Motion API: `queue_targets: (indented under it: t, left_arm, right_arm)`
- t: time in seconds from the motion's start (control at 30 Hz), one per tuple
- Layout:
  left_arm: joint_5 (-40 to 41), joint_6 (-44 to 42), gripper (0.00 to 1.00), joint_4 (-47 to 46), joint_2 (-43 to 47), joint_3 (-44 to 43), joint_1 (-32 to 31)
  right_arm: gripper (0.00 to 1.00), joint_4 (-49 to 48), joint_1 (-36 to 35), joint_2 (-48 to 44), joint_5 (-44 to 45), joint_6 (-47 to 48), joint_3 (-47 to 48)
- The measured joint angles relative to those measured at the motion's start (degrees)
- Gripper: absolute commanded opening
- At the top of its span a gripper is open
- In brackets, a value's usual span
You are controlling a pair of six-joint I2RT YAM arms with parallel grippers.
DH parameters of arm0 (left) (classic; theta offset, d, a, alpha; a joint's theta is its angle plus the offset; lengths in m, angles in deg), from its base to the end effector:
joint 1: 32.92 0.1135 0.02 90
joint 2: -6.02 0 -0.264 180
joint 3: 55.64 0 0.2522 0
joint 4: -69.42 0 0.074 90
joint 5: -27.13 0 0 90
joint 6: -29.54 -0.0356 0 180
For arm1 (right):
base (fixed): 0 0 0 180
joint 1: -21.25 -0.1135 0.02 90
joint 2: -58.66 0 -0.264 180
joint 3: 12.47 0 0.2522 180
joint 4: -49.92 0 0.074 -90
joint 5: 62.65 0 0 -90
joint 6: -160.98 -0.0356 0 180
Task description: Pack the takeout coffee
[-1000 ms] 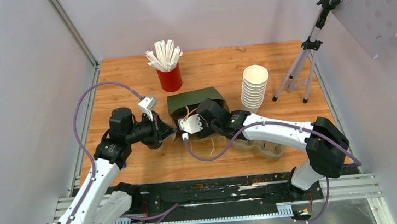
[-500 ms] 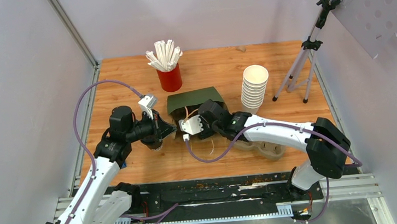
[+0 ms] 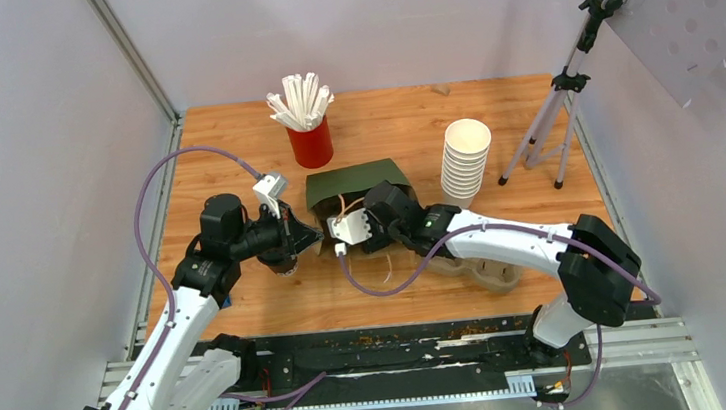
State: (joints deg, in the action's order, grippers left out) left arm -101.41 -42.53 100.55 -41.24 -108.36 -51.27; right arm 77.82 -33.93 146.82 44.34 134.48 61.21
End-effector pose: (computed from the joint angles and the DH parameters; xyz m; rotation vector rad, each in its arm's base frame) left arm 0.1674 -0.0789 0.2873 0.4538 2.0288 -1.0721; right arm 0.2001 0.2695 0.2415 -1.9024 1.3041 -0.4165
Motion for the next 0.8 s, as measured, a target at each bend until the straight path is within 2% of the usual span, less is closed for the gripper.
queue_targets:
  t: [0.8]
  left_arm:
    - [0.1, 1.3, 0.00, -0.5, -0.3, 0.0, 0.0]
  right_arm:
    - [0.78, -5.6, 2.4, 3.7, -1.0, -0.3, -0.2]
